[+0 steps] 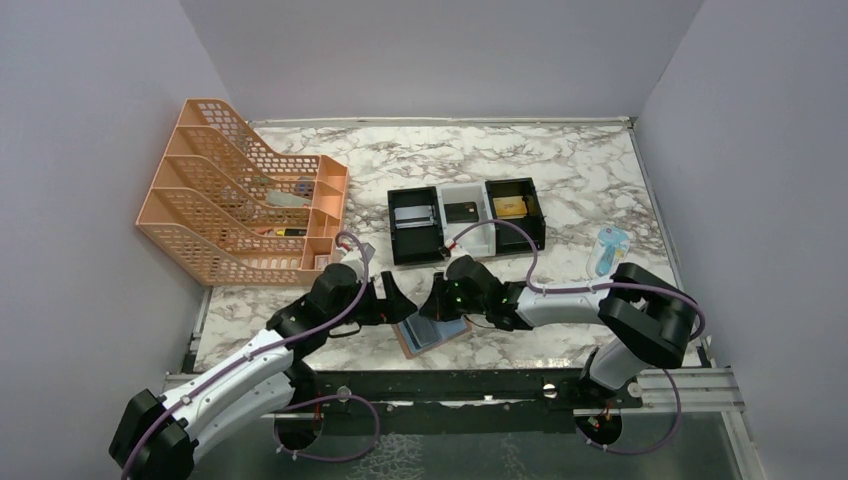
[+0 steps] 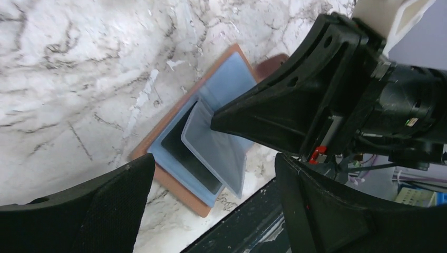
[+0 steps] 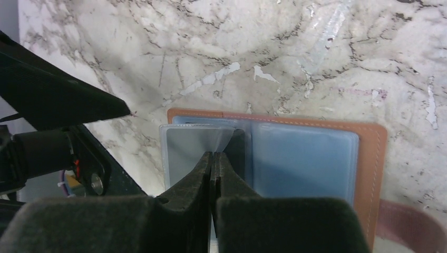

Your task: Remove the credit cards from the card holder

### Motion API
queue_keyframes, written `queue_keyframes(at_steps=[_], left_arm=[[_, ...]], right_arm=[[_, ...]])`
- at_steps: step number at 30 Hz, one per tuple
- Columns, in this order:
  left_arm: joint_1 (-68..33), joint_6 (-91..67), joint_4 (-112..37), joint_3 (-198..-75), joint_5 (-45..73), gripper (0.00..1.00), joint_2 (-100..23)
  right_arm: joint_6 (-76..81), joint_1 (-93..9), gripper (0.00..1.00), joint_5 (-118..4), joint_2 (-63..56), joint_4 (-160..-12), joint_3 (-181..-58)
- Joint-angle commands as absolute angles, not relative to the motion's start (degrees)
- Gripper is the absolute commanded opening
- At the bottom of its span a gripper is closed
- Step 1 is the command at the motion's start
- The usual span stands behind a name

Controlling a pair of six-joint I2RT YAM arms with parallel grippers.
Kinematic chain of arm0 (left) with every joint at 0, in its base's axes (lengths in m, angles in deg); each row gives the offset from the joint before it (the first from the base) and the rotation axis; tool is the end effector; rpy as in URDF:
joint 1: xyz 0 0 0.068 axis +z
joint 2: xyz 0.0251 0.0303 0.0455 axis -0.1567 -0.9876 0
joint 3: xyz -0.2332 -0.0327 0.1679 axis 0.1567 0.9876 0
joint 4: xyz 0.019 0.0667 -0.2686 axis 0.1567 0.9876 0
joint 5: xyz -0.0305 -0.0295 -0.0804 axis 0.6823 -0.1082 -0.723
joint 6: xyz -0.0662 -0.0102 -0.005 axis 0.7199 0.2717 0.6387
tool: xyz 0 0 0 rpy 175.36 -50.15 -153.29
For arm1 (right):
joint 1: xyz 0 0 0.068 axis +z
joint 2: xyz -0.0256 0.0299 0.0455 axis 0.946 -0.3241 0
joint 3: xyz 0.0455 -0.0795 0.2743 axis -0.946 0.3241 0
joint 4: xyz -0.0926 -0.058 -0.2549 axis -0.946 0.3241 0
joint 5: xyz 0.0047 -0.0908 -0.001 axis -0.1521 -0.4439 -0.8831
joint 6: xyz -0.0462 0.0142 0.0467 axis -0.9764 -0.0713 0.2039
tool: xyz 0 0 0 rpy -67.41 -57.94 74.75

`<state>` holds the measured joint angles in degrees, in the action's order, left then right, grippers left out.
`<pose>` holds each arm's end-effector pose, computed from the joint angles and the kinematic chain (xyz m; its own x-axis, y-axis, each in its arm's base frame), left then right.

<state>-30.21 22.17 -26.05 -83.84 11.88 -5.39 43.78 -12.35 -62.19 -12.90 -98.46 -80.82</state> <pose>0.1364 -0.1241 0.1895 -0.8175 -0.2463 -0.5206 0.2211 0.7004 -0.6786 0.1654 0.2763 0.1351 -0.8771 -0.0081 -0.4803 -0.3211 0.7535 0.5737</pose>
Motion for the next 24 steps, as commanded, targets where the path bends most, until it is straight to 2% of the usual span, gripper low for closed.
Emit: queue_keyframes(at_steps=[1,9,16,24], left_arm=[[-33.09,27.67,-34.37,-80.25,11.54,0.85,-3.92],[-40.43,32.87,-40.08,-77.16,17.54,0.77,-6.65],[-43.05,36.66,-44.45,-74.95,21.51,0.69,-8.64],[-44.05,40.27,-49.12,-72.48,24.64,0.55,-10.3]], right_arm=[[44.85,-13.04,0.01,-59.16,-11.68,-103.12,-79.94],[45.74,-13.86,0.01,-58.06,-12.57,-104.46,-78.95],[45.71,-14.5,0.01,-58.07,-11.89,-104.5,-77.96],[45.9,-14.89,0.01,-58.36,-11.56,-104.63,-77.24]])
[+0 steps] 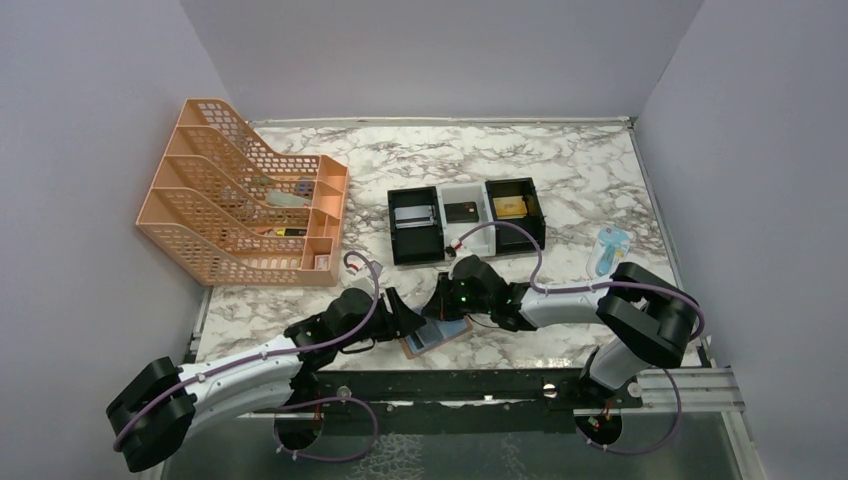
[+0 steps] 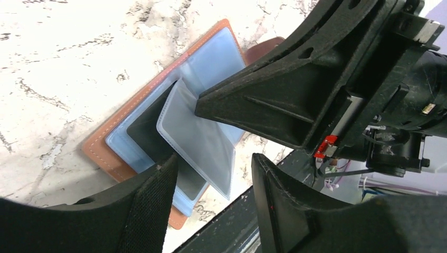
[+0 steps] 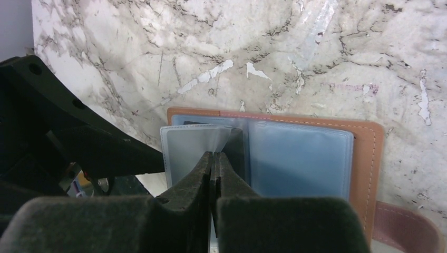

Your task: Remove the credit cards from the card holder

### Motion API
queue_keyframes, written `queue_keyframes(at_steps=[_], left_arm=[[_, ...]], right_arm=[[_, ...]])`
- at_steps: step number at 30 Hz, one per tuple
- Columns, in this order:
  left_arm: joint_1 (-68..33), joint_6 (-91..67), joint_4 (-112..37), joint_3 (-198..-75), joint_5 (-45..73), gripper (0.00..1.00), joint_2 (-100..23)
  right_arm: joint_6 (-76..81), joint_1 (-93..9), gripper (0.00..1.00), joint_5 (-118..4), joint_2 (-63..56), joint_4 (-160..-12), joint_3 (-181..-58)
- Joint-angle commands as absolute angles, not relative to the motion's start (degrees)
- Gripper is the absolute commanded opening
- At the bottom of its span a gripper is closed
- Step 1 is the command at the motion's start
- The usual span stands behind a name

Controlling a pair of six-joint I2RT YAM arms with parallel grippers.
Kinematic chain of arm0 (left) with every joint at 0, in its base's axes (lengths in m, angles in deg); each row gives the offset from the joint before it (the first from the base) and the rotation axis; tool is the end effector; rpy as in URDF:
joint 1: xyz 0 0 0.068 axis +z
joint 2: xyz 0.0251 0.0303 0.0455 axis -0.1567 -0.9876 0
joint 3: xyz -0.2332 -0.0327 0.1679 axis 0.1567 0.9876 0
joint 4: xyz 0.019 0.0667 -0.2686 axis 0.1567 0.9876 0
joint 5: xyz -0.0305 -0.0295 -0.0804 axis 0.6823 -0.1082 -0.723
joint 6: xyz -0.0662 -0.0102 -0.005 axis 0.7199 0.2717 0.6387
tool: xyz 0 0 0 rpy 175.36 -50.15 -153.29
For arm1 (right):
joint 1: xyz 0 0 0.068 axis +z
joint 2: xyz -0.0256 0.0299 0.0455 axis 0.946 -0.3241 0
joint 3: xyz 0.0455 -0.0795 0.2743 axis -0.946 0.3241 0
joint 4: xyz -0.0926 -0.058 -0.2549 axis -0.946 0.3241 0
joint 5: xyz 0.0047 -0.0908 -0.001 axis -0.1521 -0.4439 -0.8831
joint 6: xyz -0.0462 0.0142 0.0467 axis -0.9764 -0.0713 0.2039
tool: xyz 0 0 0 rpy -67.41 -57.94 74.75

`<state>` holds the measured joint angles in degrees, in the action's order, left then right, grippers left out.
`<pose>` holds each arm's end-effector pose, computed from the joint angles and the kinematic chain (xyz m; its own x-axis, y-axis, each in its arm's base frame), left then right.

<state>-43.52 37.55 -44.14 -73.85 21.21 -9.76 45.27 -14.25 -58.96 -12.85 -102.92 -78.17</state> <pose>0.1112 -0.1471 0.1473 -0.8437 -0.3425 -0.4134 0.1335 0.6120 -0.7795 0.1688 0.2674 0.1293 -0.8916 0.0246 -0.4521 -0.2969 0.7221 0.6248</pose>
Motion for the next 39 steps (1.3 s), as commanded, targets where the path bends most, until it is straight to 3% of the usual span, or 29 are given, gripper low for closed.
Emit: queue_keyframes(at_steps=[1,8,22,30,39], left_arm=[[-44.22,40.55,-49.27,-72.35,24.88,0.53,-10.3],[-44.55,42.13,-49.28,-71.3,26.24,0.39,-10.12],[-44.87,42.67,-49.4,-72.91,26.74,0.37,-14.75],[-44.9,41.92,-50.5,-73.09,26.52,0.35,-14.72],[-45.0,40.79,-53.28,-74.9,24.49,0.33,-17.7]], right_arm=[[46.0,-14.91,0.01,-58.35,-11.54,-104.67,-77.06],[46.57,-15.52,0.02,-57.88,-11.43,-105.07,-76.71],[46.91,-16.76,0.03,-56.13,-10.61,-106.6,-75.83],[46.56,-17.34,0.13,-57.04,-8.51,-104.86,-75.27],[45.67,-17.83,0.18,-60.61,-5.41,-100.24,-75.27]])
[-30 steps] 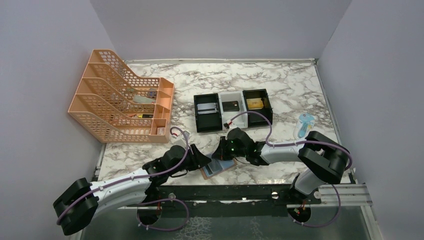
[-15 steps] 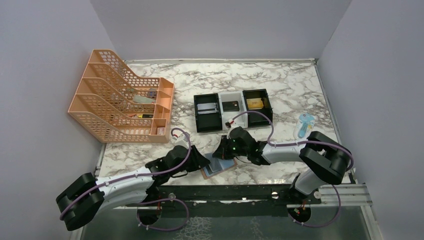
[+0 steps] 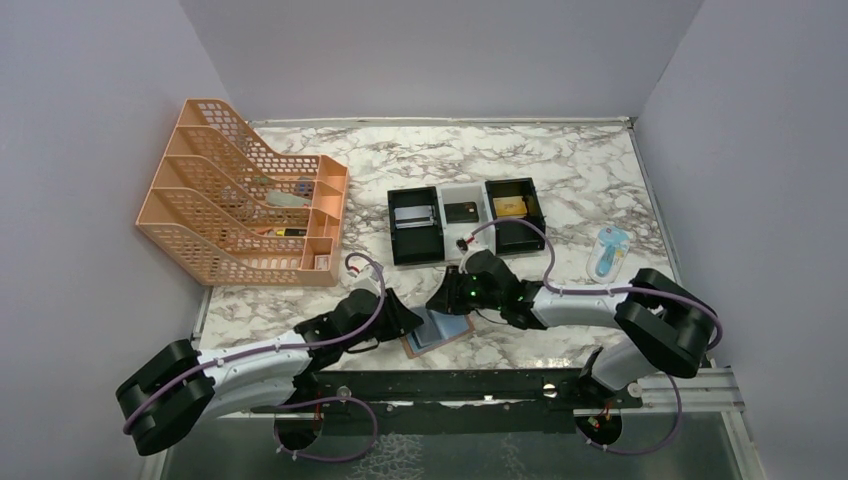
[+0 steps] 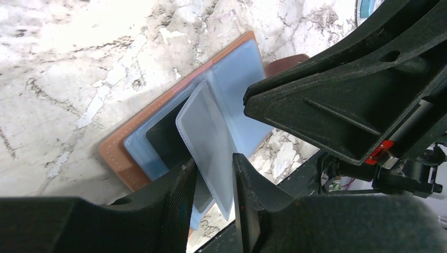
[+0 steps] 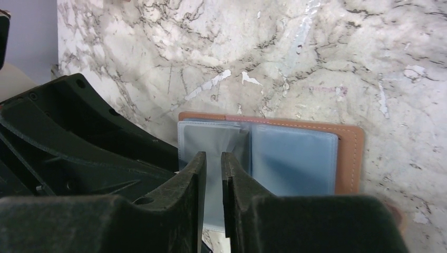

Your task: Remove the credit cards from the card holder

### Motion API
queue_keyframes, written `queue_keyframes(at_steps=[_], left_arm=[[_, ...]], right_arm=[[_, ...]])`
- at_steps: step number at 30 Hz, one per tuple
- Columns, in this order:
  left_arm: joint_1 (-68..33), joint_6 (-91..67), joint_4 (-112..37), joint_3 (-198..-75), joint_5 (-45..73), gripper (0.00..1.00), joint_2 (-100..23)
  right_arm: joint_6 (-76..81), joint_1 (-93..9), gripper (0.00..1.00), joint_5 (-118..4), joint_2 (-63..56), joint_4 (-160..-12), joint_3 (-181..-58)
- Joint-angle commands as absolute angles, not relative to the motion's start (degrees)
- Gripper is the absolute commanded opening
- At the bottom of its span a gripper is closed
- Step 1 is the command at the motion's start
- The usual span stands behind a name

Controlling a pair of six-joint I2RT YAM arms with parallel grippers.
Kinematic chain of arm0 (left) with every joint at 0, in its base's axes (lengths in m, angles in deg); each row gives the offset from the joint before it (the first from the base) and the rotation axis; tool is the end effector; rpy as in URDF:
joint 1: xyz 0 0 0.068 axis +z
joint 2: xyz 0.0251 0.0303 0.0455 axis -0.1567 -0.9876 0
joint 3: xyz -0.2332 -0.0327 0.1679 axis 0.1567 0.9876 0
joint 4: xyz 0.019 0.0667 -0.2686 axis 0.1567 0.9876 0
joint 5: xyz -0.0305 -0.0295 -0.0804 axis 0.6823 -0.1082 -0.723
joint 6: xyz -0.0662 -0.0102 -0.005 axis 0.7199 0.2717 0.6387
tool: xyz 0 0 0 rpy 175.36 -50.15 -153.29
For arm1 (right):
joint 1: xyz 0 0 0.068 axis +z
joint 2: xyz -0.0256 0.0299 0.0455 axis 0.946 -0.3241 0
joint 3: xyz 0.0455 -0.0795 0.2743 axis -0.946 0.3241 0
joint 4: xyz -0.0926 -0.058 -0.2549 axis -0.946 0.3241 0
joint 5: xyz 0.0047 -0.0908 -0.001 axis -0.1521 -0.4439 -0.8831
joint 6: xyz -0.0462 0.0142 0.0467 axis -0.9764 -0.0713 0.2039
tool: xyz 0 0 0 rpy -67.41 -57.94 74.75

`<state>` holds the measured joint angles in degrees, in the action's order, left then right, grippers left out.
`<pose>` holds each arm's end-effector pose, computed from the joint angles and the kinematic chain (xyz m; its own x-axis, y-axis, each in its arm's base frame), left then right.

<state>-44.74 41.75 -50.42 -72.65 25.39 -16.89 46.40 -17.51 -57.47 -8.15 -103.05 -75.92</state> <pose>0.1148 -0.1519 0.1314 -0.8318 -0.4038 -0.3808 0.0511 0.6274 -0.7770 0.1755 0.2486 0.1417 -0.8894 0.0920 -0.4478 -0.2613 0.7014 0.6631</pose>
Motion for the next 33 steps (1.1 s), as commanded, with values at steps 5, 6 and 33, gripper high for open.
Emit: queue_keyframes(at_steps=[5,6,33], left_arm=[[-45.12,40.21,-53.62,-75.84,23.77,0.33,-18.2],[-45.17,39.77,-53.74,-76.22,23.54,0.33,-18.64],[-48.21,31.94,-53.03,-86.74,20.97,0.67,-32.96]], right_arm=[[43.98,-17.92,0.29,-68.49,1.06,-93.79,-74.73],[43.42,-17.98,0.31,-70.16,2.31,-92.38,-74.67],[41.72,-25.48,0.38,-60.29,20.64,-88.32,-66.13]])
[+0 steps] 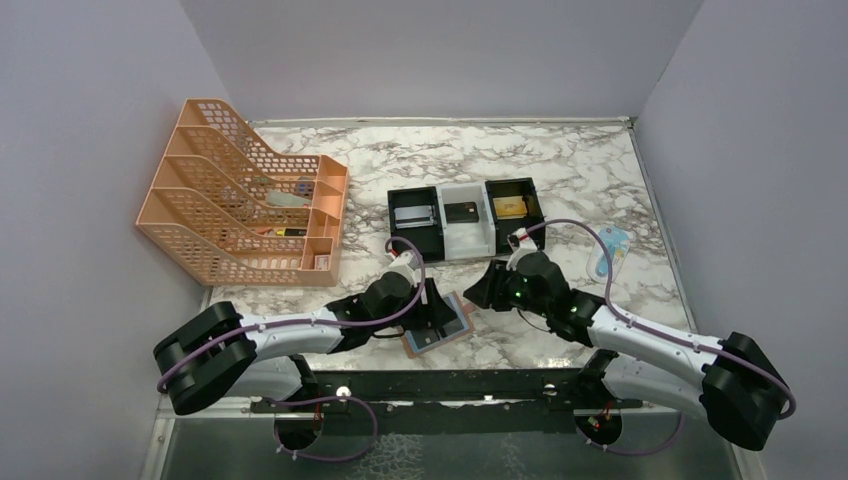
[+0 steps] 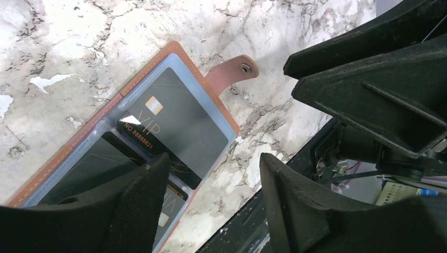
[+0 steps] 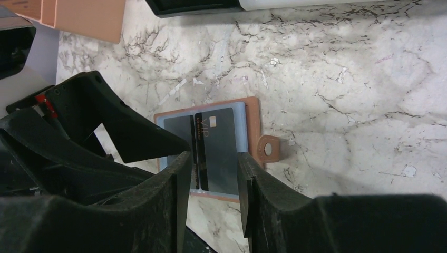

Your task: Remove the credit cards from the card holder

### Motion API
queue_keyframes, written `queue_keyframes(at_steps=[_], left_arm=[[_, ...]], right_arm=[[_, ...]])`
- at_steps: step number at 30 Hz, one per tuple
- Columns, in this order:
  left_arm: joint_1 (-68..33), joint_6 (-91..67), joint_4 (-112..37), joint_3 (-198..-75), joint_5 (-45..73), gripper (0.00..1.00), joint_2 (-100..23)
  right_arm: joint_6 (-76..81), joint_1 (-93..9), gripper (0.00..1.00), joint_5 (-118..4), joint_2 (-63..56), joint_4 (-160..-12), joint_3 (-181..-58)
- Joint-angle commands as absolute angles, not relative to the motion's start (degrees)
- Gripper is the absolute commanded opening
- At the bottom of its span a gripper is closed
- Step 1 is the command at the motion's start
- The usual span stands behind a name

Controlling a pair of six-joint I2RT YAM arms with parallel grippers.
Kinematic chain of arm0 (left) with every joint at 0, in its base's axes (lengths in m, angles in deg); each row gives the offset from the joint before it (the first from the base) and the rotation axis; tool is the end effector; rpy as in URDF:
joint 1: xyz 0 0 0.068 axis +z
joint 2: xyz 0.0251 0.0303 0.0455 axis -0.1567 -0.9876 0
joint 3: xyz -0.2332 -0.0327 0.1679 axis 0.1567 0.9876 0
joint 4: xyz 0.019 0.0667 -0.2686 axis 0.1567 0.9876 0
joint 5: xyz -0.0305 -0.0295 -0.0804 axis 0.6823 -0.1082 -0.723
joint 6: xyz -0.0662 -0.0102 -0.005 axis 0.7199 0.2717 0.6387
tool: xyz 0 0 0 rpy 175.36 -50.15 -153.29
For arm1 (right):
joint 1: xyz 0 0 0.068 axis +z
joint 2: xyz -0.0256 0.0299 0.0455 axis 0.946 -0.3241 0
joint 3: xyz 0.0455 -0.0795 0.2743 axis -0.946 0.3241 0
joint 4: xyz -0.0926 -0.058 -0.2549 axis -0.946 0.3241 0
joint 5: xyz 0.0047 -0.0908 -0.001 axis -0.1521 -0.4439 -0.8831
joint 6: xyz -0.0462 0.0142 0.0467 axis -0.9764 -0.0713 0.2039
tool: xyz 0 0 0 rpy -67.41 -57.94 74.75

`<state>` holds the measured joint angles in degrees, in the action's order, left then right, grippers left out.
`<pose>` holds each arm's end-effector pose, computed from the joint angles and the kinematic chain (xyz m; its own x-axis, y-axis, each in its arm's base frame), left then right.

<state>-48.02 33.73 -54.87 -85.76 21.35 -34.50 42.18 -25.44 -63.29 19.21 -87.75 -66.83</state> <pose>0.1377 -0.2142 0.1537 -0.8622 -0.2221 -0.4554 0.2232 0.6404 -0.7349 0.1578 0.1627 0.1786 -0.7965 0.2253 -0.5611 -0.2118 0.7653 0.6079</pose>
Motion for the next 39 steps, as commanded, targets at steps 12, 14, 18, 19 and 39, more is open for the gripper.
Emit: queue_keyframes(at_steps=[12,14,18,19,39], left_arm=[[-48.2,31.79,-50.59,-87.81,23.01,0.58,-35.4],[-48.2,31.91,-51.39,-88.39,22.59,0.54,-37.35],[-48.37,32.49,-52.59,-88.86,22.76,0.49,-39.37],[-48.38,32.54,-52.65,-88.7,23.1,0.49,-39.58],[-48.38,30.86,-56.35,-88.63,24.37,0.42,-40.3]], right_arm=[[37.26,-25.48,0.37,-53.24,14.28,-90.01,-68.22],[36.41,-25.54,0.33,-52.73,12.55,-90.55,-68.83],[34.47,-25.47,0.29,-52.75,8.91,-89.94,-70.43],[34.25,-25.47,0.29,-53.25,8.0,-90.01,-70.55],[44.33,-25.5,0.17,-46.85,4.41,-104.19,-56.48]])
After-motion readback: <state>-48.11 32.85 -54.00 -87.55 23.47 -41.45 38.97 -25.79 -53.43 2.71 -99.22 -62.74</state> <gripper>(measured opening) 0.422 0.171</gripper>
